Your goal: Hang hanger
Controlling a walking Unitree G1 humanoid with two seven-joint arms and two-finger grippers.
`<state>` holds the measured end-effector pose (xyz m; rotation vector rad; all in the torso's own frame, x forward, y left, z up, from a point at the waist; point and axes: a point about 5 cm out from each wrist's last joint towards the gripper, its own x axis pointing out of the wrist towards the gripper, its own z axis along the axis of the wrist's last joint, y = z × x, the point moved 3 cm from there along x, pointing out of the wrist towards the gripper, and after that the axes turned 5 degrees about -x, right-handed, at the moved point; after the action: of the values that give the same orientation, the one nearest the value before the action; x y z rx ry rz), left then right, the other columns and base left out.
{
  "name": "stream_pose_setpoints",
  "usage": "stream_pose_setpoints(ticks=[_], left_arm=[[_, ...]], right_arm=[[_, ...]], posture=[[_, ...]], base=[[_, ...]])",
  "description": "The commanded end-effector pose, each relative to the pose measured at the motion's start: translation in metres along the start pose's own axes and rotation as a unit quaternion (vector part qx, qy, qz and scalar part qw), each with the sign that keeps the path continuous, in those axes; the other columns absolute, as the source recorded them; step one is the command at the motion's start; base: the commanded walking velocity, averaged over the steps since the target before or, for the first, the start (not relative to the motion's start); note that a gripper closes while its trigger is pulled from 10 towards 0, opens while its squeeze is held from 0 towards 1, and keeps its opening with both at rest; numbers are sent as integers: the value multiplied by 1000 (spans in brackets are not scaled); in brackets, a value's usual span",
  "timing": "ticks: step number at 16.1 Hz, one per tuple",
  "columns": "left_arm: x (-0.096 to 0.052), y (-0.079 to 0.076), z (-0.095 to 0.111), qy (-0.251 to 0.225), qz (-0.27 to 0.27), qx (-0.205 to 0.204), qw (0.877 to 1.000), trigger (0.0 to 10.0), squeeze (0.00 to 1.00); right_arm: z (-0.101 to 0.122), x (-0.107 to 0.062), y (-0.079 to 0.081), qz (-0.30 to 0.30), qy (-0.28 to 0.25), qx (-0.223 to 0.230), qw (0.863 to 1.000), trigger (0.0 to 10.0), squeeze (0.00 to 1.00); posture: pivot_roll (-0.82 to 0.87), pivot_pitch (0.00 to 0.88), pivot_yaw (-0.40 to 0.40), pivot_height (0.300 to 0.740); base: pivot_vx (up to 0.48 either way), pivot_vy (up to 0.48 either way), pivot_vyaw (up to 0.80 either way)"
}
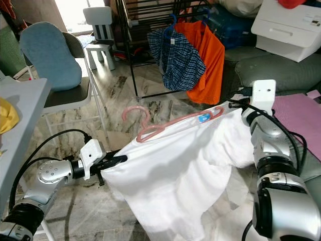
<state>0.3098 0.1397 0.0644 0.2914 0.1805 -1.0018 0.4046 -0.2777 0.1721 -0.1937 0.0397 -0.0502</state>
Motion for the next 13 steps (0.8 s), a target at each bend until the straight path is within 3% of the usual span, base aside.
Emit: stream_pose_setpoints(ticks=[1,5,9,13], left_arm=[[-20,9,-31,70,39,-25,996,0,0],[-12,12,-49,135,81,-13,987,0,0],[9,3,-52,151,93,-26,984,0,0],[32,2,-50,138,179,-95,970,0,0]], right_arm=[[27,1,-28,-61,-37,9,997,0,0],[27,2,-21,-51,-40,1,998,0,0],[27,8,7,-13,-47,-32,998,0,0],[26,12,41,19,-54,-32,998,0,0]], posture=[[-205,0,43,740],[-209,0,44,740],[-206,0,45,740],[-197,0,43,740]], base=[[0,0,0],[0,0,0],[0,0,0],[0,0,0]])
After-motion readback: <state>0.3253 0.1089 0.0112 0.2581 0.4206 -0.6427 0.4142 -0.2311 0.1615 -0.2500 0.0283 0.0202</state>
